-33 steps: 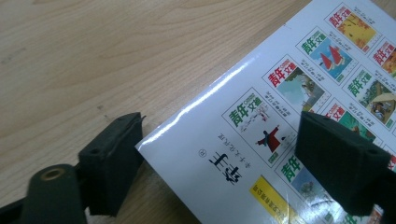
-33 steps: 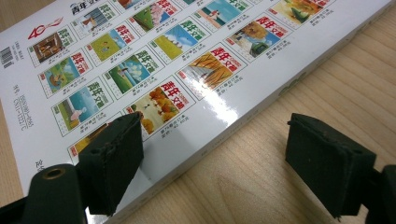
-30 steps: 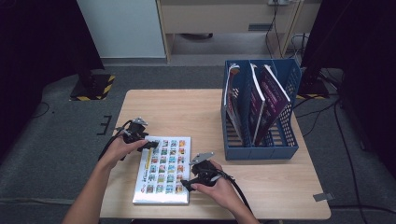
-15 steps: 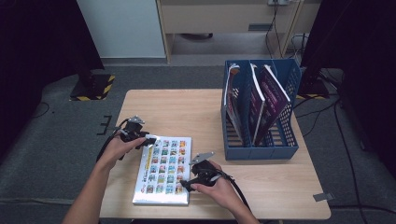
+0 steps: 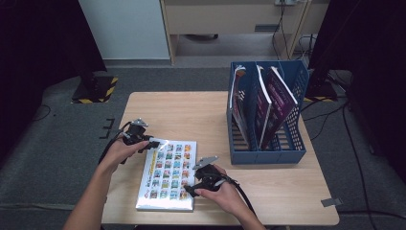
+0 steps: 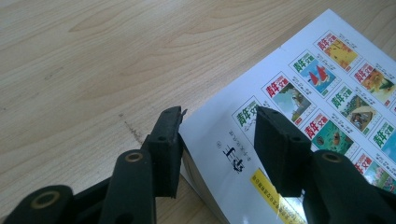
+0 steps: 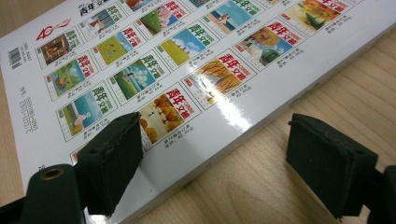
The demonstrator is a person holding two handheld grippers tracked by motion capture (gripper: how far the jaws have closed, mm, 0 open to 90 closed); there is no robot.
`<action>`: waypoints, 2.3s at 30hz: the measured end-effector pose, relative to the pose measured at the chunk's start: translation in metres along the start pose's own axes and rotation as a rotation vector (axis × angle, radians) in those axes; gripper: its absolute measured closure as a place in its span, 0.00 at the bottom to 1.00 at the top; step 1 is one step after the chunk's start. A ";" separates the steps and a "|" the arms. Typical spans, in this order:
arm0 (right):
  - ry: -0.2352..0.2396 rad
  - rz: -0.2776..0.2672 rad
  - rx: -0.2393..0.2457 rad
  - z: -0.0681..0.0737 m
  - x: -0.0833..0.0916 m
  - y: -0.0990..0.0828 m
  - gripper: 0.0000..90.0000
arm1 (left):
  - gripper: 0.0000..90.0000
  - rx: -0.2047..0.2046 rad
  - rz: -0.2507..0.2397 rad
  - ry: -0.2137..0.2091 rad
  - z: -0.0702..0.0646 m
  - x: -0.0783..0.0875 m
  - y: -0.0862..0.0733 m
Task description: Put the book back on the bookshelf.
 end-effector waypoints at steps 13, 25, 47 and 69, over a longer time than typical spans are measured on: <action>0.001 0.003 -0.003 -0.001 -0.001 0.000 0.20 | 0.64 -0.010 -0.001 -0.062 -0.014 0.008 0.001; 0.009 0.003 -0.007 -0.001 -0.001 0.000 0.19 | 0.64 -0.010 0.008 -0.086 -0.026 0.009 -0.003; 0.007 0.025 -0.002 -0.004 -0.003 0.001 0.14 | 0.72 -0.004 -0.023 -0.083 -0.039 0.010 -0.004; 0.007 0.040 0.005 -0.004 -0.003 0.002 0.14 | 0.79 0.004 -0.028 -0.079 -0.039 0.013 -0.002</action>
Point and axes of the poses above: each handheld gripper's, and its own axes: x roughly backward along the jaws, y roughly out of its top, z roughly to its left, the point moved 8 cm from there along -x, roughly forward along the jaws, and after that the axes turned 8 degrees about -z, right-handed, at the moved point
